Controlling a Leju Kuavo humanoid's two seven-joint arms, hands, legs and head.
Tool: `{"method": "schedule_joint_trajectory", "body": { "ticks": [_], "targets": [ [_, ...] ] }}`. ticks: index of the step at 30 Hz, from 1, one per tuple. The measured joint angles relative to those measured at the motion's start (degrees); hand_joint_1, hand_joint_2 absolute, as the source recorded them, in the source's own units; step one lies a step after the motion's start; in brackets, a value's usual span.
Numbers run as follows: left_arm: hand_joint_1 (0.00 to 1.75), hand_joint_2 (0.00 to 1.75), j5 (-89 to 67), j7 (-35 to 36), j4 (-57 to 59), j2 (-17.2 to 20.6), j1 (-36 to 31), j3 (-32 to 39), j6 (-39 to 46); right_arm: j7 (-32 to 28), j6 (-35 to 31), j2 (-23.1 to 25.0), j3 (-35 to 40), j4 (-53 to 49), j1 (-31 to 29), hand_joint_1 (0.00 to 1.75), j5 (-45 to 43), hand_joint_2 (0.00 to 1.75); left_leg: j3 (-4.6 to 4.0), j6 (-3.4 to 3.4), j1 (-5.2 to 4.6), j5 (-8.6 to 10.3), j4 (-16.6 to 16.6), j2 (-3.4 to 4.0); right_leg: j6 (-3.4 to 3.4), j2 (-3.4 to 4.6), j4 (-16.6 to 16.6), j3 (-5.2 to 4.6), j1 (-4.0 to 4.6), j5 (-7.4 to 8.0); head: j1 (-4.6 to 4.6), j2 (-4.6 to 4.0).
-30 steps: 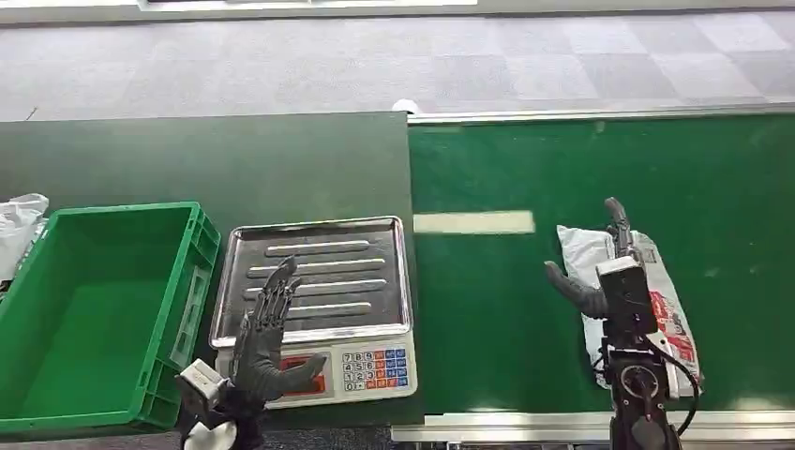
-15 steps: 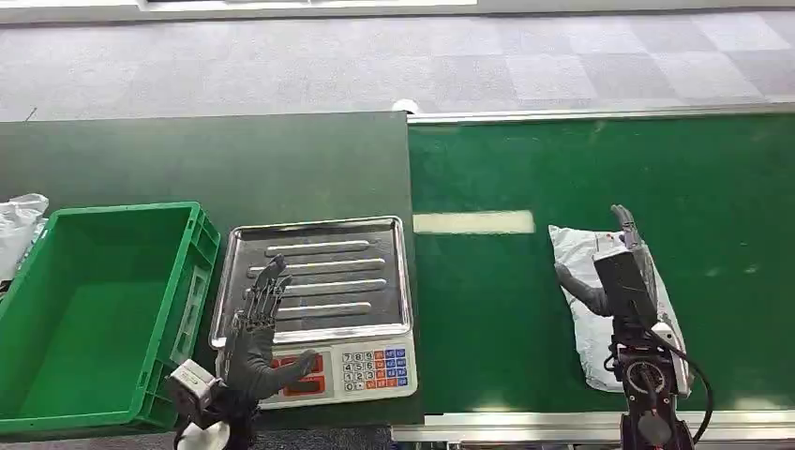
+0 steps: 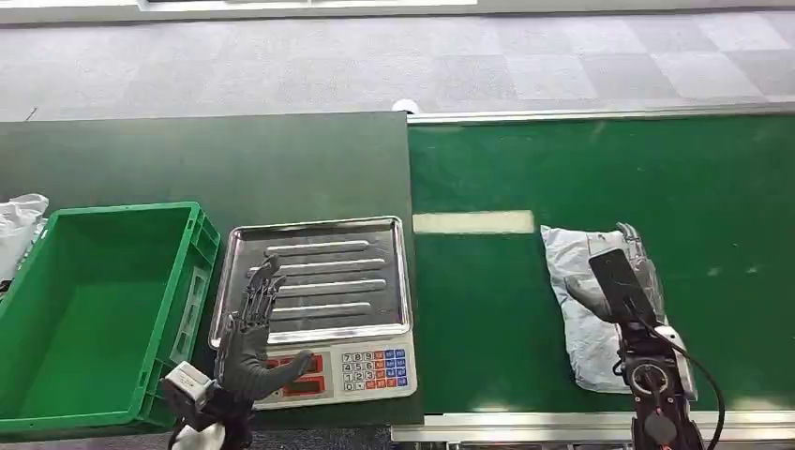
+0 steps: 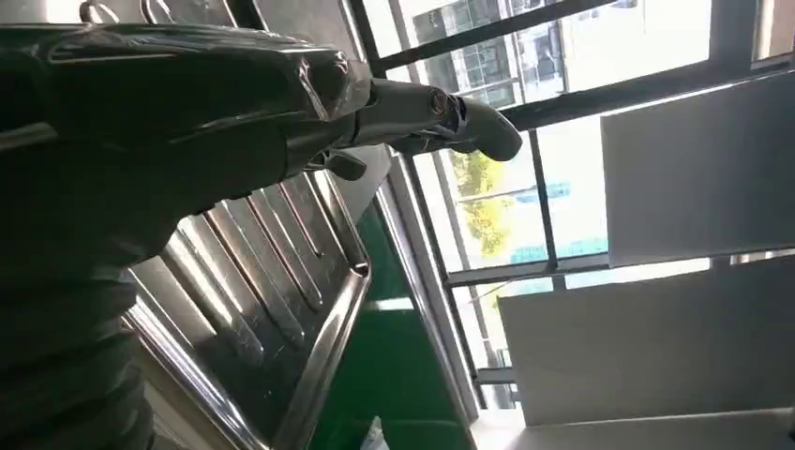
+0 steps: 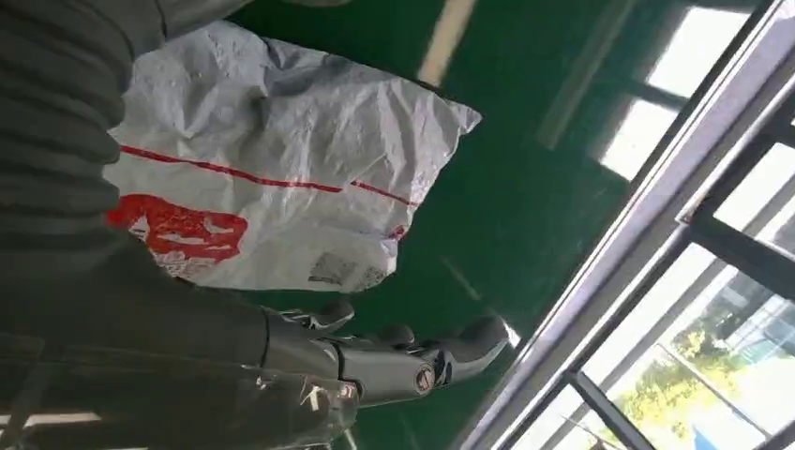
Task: Moved the parcel from conveyor to table for the left to box.
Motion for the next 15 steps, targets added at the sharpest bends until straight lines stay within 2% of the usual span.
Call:
{"method": "schedule_joint_trajectory", "body": {
  "ticks": [9, 15],
  "targets": [
    [0.0, 1.75, 0.11, 1.03, -2.07, 0.0, 2.07, 0.48, 0.55, 8.36, 1.0, -1.59, 0.59, 5.63, -0.49, 0.0, 7.14, 1.75, 0.0, 0.0, 0.0, 0.0, 0.0, -0.01, 0.0, 0.0, 0.0, 0.0, 0.0, 0.0, 0.0, 0.0],
    [0.0, 1.75, 0.17, 1.42, -2.88, 0.0, 2.72, 0.72, 0.7, 9.57, 2.34, -2.01, 0.61, 9.44, -0.94, 0.0, 7.87, 1.75, 0.0, 0.0, 0.0, 0.0, 0.0, -0.01, 0.0, 0.0, 0.0, 0.0, 0.0, 0.0, 0.0, 0.0]
  ]
}}
